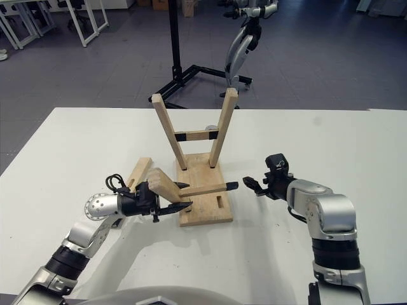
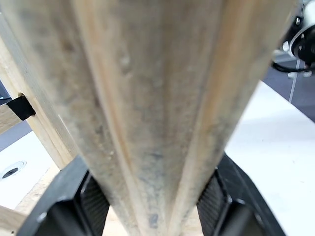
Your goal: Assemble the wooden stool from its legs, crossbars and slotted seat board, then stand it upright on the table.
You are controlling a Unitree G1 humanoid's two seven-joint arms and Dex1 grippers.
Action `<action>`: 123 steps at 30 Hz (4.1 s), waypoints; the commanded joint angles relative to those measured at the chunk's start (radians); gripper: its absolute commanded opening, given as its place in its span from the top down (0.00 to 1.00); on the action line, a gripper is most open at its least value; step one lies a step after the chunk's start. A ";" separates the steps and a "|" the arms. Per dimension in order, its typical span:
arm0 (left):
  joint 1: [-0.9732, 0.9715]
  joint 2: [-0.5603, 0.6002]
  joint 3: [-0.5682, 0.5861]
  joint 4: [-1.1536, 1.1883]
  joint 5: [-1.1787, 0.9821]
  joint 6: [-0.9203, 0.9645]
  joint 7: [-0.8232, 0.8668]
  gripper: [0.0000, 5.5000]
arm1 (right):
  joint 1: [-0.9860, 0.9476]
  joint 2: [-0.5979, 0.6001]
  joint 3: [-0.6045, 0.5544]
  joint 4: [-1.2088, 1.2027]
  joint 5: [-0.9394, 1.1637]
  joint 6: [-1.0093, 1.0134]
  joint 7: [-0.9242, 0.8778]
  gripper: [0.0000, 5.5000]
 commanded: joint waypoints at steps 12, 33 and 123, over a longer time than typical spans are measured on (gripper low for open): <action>0.080 0.196 -0.227 0.293 0.266 0.097 -0.116 0.63 | 0.061 0.055 0.201 -0.077 -0.032 -0.096 0.052 0.23; -0.048 0.296 -0.014 -0.072 0.120 0.379 -0.122 0.14 | 0.176 0.086 0.240 -0.094 -0.100 -0.181 -0.008 0.23; 0.356 0.226 0.394 -0.464 -0.370 1.039 0.773 0.11 | 0.271 -0.071 0.173 -0.148 -0.139 -0.215 0.095 0.23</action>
